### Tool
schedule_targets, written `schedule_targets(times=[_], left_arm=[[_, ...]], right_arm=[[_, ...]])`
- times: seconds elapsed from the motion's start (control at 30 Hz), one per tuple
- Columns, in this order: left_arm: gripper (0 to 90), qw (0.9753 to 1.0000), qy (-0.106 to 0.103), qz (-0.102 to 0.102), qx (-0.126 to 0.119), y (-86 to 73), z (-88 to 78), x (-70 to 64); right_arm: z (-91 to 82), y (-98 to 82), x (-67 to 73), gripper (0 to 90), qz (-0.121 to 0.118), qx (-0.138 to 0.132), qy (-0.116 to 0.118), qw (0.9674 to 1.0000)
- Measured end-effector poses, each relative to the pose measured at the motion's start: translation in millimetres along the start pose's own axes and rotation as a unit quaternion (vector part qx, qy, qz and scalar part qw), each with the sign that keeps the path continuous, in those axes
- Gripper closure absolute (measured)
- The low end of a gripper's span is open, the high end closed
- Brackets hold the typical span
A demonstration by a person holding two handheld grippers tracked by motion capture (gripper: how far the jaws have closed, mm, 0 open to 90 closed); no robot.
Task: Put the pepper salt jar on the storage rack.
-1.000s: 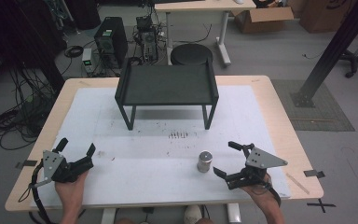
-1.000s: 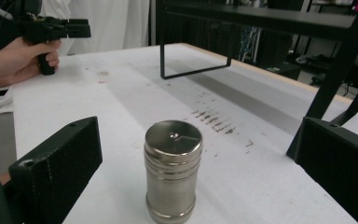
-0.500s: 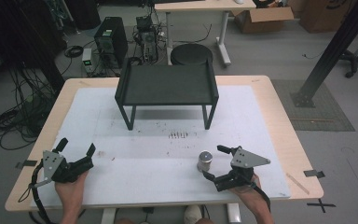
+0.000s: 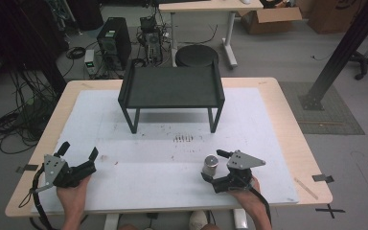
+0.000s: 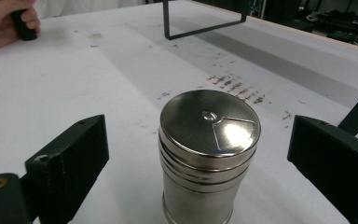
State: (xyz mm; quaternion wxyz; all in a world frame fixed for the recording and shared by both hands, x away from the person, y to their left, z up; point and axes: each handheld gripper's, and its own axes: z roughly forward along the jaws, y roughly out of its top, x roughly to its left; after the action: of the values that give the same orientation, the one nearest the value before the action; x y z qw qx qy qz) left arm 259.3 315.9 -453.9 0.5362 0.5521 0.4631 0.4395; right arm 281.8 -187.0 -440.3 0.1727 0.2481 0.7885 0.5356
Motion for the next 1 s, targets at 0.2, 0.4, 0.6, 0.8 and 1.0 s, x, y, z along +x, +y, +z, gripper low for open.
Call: schedule_targets(times=[0.2, 0.4, 0.6, 0.8, 1.0], left_arm=[[1.4, 1.0000, 0.000, 0.000, 0.000, 0.0, 0.0, 0.0], [1.5, 1.0000, 0.000, 0.000, 0.000, 0.0, 0.0, 0.0], [1.4, 1.0000, 0.000, 0.000, 0.000, 0.0, -0.2, 0.0], [1.5, 1.0000, 0.000, 0.001, -0.001, -0.1, -0.2, 0.0], [1.5, 1.0000, 0.000, 0.001, -0.002, -0.1, -0.4, 0.0]], right_arm=[[5.0, -2.2, 0.8, 13.9, 0.002, 0.006, -0.013, 0.9999], [4.8, -1.9, 1.0, 21.0, 0.005, 0.004, -0.020, 0.9998], [3.8, -1.5, 1.0, 26.9, 0.006, 0.006, -0.021, 0.9997], [3.2, -2.4, 1.5, 32.5, 0.015, 0.003, -0.024, 0.9996], [2.0, -4.1, 0.9, 37.1, 0.019, -0.009, -0.028, 0.9994]])
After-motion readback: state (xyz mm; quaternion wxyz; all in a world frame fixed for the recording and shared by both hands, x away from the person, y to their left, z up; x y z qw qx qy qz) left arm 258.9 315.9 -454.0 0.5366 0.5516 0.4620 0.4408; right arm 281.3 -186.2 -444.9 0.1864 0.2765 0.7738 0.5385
